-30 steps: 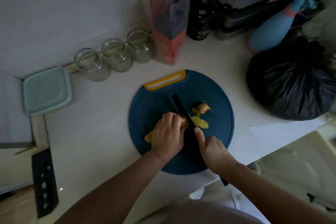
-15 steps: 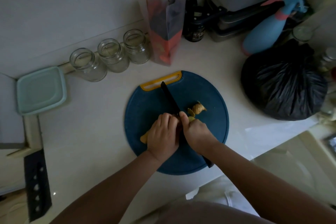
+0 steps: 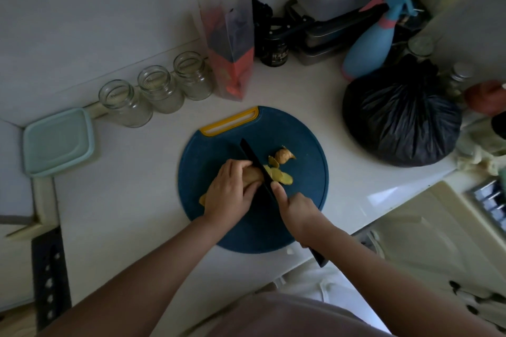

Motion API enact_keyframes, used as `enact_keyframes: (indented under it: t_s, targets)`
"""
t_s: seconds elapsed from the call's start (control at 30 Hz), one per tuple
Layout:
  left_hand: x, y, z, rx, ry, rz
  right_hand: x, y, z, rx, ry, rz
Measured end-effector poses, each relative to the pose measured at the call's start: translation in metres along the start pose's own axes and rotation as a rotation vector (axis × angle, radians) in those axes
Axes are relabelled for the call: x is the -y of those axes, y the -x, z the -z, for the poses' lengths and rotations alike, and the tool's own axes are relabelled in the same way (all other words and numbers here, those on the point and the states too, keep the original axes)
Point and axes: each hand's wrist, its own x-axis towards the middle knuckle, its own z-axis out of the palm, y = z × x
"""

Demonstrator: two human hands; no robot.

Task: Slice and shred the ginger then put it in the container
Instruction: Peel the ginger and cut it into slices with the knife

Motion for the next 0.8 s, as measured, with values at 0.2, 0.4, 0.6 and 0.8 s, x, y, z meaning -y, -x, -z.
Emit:
enact_keyframes:
  t_s: [0.2,0.4,0.6,0.8]
  targets:
    - [0.0,-0.001,0.002,0.013,0.053,0.002,0.002,-0.002,0.005,-0.022,-0.124,0.002]
    - [-0.006,0.006,0.002,0.012,0.019,-0.03,0.016,-0.022,-0.009,-0.049,0.039,0.066]
    - [0.0,0.002,0.008,0.043,0.111,0.008,0.021,-0.032,0.002,-0.007,-0.022,0.042]
    - [0.016,0.011,0.019,0.023,0.134,0.022,0.016,-0.028,0.012,0.039,-0.259,-0.082]
